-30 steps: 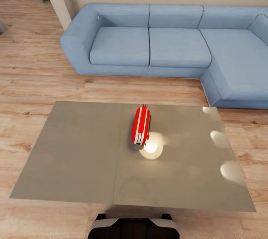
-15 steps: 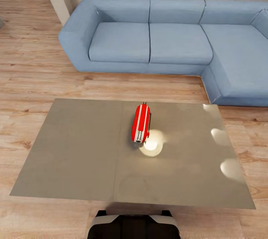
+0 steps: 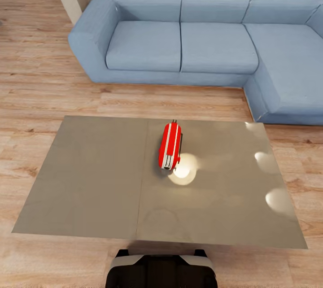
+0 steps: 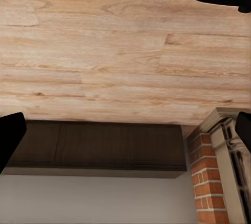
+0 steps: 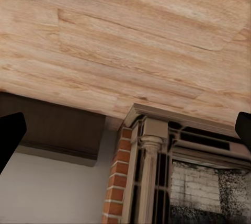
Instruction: Turn on the radio receiver that's on the table in the living room.
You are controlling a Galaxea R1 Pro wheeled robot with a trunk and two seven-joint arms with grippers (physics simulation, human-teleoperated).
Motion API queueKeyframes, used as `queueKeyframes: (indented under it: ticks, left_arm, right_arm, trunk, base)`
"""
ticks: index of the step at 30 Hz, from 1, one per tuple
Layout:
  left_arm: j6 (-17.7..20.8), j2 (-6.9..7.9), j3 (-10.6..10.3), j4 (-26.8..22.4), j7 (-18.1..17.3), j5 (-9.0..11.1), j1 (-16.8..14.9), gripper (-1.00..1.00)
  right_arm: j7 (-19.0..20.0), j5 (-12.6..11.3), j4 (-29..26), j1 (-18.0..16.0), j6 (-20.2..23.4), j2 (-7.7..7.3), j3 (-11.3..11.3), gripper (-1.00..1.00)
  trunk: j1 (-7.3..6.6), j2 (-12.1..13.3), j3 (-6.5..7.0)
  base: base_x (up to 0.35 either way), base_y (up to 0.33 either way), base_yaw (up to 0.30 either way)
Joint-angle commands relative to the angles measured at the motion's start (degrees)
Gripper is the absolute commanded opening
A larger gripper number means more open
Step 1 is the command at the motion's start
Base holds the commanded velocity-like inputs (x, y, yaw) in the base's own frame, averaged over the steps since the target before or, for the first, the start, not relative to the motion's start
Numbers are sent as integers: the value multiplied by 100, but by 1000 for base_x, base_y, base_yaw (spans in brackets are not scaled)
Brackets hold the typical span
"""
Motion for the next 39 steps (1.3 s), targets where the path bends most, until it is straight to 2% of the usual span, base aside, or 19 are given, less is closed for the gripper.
queueKeyframes:
  ticks: [1, 39]
  left_arm:
    - [-2, 0, 0, 0, 1, 0, 0, 100]
    - [-4, 0, 0, 0, 0, 1, 0, 100]
  right_arm:
    - [0, -1, 0, 0, 0, 2, 0, 100]
    - [0, 0, 0, 0, -1, 0, 0, 100]
  trunk:
    - [0, 0, -10]
    - [0, 0, -366]
  base:
    - [0, 0, 0]
    - [0, 0, 0]
